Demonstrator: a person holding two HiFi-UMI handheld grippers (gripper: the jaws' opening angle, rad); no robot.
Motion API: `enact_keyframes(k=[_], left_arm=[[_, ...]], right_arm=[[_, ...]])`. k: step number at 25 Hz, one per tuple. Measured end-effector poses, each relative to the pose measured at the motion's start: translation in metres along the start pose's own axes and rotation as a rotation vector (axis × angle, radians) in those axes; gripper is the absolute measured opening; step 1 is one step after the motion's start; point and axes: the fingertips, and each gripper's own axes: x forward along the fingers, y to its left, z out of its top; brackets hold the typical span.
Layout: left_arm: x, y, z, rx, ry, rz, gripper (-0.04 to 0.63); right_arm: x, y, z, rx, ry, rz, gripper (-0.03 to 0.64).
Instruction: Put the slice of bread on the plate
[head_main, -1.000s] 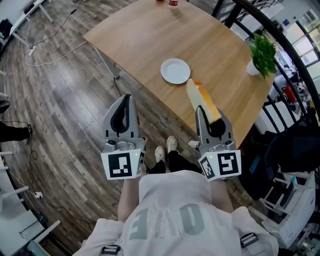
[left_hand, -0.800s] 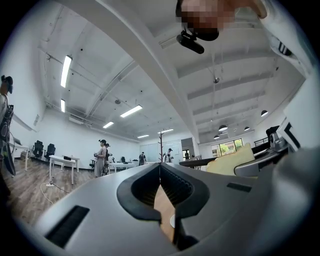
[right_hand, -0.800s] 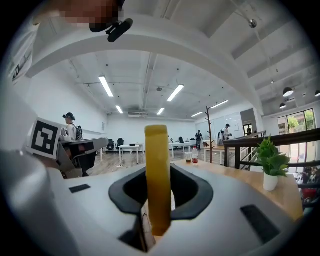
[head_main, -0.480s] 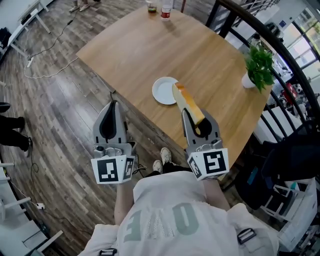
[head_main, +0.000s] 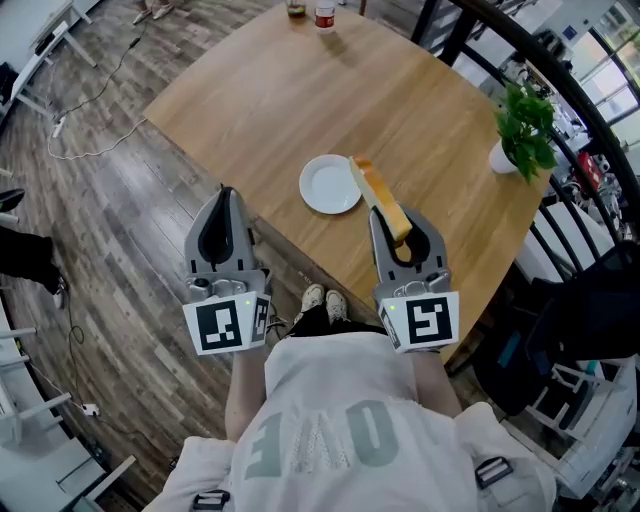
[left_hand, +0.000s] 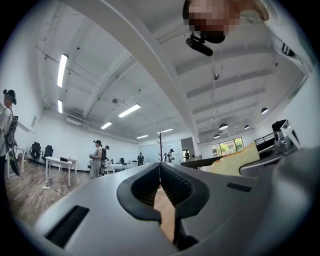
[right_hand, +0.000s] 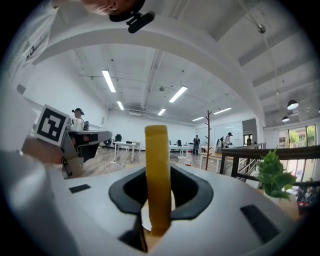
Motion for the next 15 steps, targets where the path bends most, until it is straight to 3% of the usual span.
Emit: enact_keyframes(k=[7,15], left_arm=[[0.019,0.003,0.001,-0.037,-0.007,-0.04,0.009],[0.033,0.003,-0.015,-0.008,0.042,-0.066,0.009]], right_arm=[[0.019,0.006,0.015,-0.088,0.005,-0.016,0.095],[0.057,0.012,0.009,-0.497,0.117,-0.017,0.095]])
